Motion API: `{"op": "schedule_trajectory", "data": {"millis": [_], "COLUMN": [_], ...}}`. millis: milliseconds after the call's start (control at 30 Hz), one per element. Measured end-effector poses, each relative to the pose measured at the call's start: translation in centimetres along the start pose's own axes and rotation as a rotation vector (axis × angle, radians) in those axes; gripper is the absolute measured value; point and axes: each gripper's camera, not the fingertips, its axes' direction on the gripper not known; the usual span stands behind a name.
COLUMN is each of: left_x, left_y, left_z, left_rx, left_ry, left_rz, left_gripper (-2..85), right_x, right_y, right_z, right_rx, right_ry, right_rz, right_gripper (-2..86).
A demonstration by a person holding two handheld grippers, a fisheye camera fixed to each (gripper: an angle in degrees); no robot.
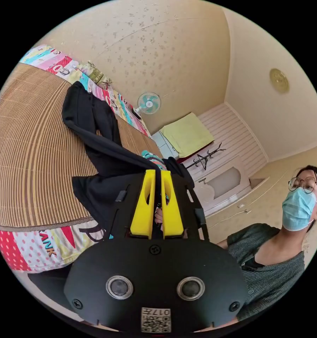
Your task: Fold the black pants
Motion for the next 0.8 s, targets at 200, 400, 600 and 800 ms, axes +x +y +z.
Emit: {"op": "schedule_trajectory", "data": {"millis": [200, 400, 600, 800], "left_x": [-6.4, -5.3, -8.7, -11.9], "left_y": [5.0, 6.2, 2.9, 1.1], "left_z": [-6.1, -10.6, -8.1, -4.5], "left_rx": [-0.078, 0.051, -0.125, -0.349], "left_ry": [-0.526, -0.526, -0.478, -0.215], "left_rz": [-0.326, -0.275, -0.337, -0.362], "left_gripper": [4.7, 8.7, 18.3, 4.7], "right_x": [-1.3, -3.3, 2.0, 9.0], "right_y": [-2.6, -7.7, -8.0, -5.7], "right_z": [3.9, -3.4, -19.4, -23.7], "right_rx": [-0.168, -0.199, -0.046, -0.262], "right_ry": [0.171, -0.195, -0.405, 0.081], "right_rz": [0.006, -0.153, -0.217, 0.157], "right_gripper": [12.0, 2.4, 1.0, 1.4]}}
